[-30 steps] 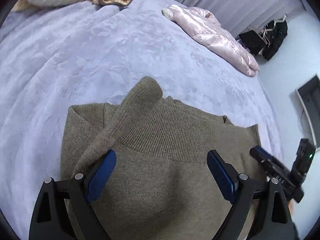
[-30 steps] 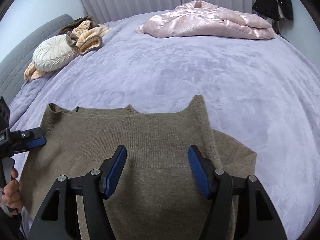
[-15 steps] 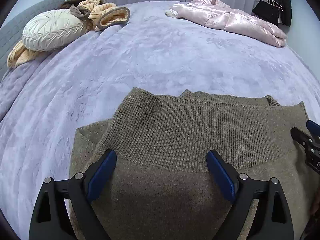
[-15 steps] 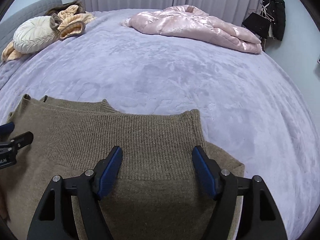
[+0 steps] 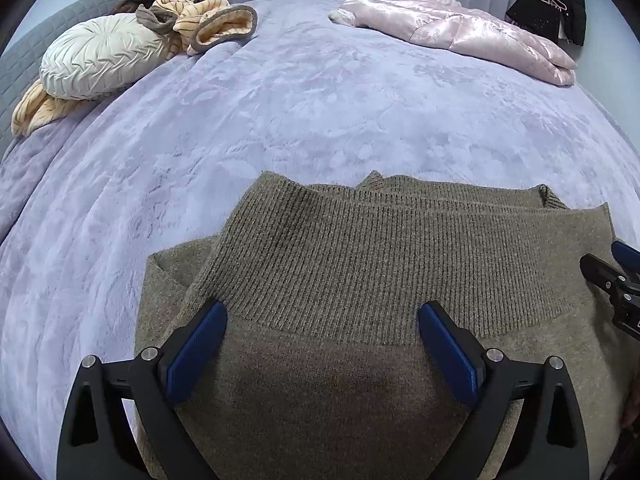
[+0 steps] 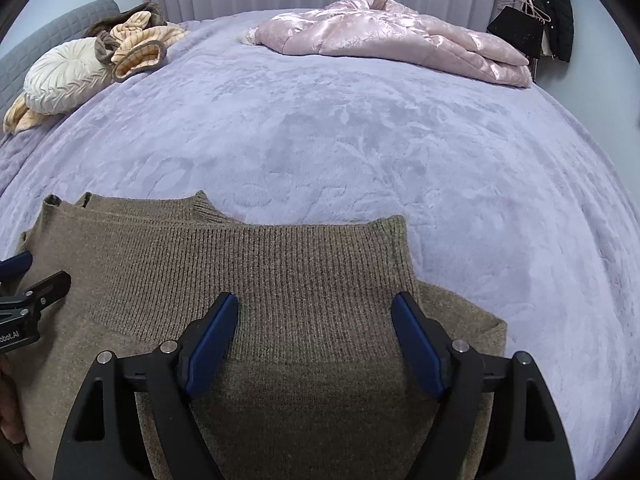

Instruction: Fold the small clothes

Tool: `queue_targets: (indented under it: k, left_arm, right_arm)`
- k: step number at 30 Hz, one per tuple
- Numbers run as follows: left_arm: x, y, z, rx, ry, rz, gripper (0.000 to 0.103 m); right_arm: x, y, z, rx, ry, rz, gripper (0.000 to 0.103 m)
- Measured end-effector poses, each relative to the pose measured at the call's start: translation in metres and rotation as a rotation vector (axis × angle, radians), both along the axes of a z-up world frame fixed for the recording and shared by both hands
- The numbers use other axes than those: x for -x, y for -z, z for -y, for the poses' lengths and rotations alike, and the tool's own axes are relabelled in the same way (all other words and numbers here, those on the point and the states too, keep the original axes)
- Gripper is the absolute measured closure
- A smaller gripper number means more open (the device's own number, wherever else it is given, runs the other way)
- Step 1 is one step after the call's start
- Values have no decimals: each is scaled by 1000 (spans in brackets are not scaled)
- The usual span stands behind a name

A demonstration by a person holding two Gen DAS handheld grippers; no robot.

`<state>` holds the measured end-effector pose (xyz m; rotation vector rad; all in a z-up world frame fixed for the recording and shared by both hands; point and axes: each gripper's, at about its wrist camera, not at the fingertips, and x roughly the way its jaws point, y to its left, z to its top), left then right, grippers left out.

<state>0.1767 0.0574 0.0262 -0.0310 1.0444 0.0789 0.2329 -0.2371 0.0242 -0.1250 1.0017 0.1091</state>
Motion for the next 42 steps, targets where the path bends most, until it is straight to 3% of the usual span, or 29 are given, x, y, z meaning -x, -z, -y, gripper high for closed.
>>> queue_targets:
  k: [2, 5, 8, 13, 16, 18, 21, 23, 26, 28, 30, 31, 35, 38, 42]
  left_arm:
    - [12, -13, -2, 22, -7, 2, 6]
    - [45, -30, -6, 46, -13, 35, 6]
    - [86, -37, -8, 75, -23, 49, 6]
    - [150, -31, -7, 81, -44, 66, 6]
    - [163, -13, -15, 120, -63, 26, 6]
    - [170, 2, -18, 101, -80, -3, 6]
    - [199, -10, -15, 124, -59, 46, 6]
    - [214, -17, -20, 144, -48, 72, 6]
    - [213, -16, -46, 190, -96, 74, 6]
    - [203, -5, -72, 268, -165, 37, 6]
    - [193, 10, -92, 396, -202, 5, 6]
    - [191, 12, -95, 412, -205, 15, 6]
    - [176, 7, -68, 399, -79, 42, 6]
    - [163, 17, -46, 306, -43, -3, 6]
    - [163, 17, -47, 396, -39, 29, 5]
  right_arm:
    - [8, -15, -3, 11, 28, -3, 21]
    - [44, -45, -10, -47, 12, 84, 21]
    - [87, -56, -16, -36, 2, 119, 21]
    - [143, -45, -7, -44, 47, 106, 21]
    - [156, -27, 3, -54, 85, 45, 21]
    - [160, -13, 5, -32, 74, 19, 21]
    - [169, -16, 2, 10, 46, 26, 21]
    - [177, -27, 6, -26, 56, 12, 20]
    - [184, -48, 5, -77, 53, 43, 20]
    - [184, -61, -7, -66, 26, 51, 20]
    - [182, -72, -23, -71, -12, 63, 20]
    - [180, -77, -32, -67, -30, 66, 20]
    - [161, -85, -79, -55, -122, 45, 20]
    - [142, -83, -117, -49, -183, 22, 20]
    - [109, -66, -167, -96, -251, -93, 20]
